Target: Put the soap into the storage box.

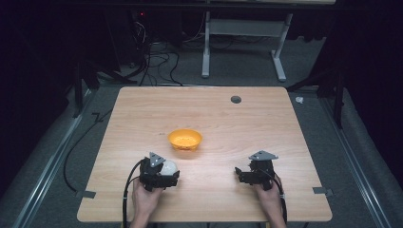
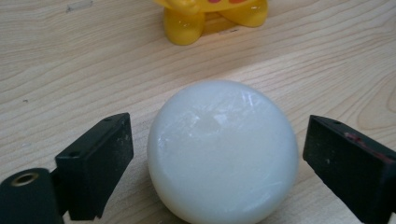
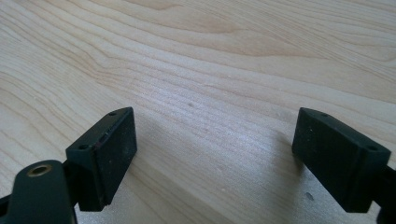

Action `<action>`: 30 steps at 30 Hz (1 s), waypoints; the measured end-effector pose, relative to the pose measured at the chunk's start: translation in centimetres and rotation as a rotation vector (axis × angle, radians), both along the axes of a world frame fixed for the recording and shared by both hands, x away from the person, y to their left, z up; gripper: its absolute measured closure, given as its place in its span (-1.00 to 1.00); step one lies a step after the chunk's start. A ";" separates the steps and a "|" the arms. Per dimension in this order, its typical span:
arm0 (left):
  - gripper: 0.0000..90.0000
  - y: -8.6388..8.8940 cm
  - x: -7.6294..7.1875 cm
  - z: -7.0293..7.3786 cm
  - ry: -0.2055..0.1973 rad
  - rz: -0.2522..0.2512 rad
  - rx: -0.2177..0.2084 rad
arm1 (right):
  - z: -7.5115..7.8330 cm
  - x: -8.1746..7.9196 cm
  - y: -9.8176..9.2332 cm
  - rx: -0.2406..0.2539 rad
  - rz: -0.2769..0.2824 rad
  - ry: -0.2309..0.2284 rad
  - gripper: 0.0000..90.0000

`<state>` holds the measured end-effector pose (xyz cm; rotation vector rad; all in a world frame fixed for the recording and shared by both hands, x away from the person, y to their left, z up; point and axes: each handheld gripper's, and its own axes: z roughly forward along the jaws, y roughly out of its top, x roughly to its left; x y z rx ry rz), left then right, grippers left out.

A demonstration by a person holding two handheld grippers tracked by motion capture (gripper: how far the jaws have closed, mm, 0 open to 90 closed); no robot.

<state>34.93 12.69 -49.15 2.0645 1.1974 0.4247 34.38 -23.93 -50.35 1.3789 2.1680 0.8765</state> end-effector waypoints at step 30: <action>-0.45 -0.3 0.0 -0.5 -0.007 -0.011 0.056 | 0.0 0.0 0.0 0.001 0.002 0.002 -0.67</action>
